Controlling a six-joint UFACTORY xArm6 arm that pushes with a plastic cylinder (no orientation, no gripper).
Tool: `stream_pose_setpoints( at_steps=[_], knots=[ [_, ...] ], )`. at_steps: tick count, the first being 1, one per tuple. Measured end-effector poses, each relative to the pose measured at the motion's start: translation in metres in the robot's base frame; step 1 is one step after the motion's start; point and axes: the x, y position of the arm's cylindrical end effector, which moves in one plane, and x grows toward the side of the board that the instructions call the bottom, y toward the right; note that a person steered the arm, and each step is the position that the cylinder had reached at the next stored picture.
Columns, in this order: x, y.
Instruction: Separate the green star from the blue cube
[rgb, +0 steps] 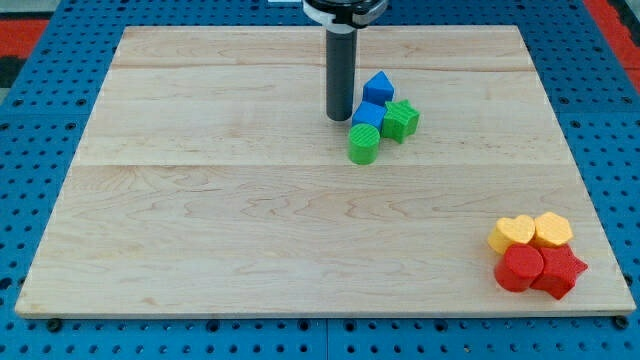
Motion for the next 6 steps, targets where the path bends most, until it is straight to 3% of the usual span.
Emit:
stream_pose_setpoints(
  at_steps=[4,6],
  knots=[
    [-0.013,0.074],
    [0.011,0.084]
  ],
)
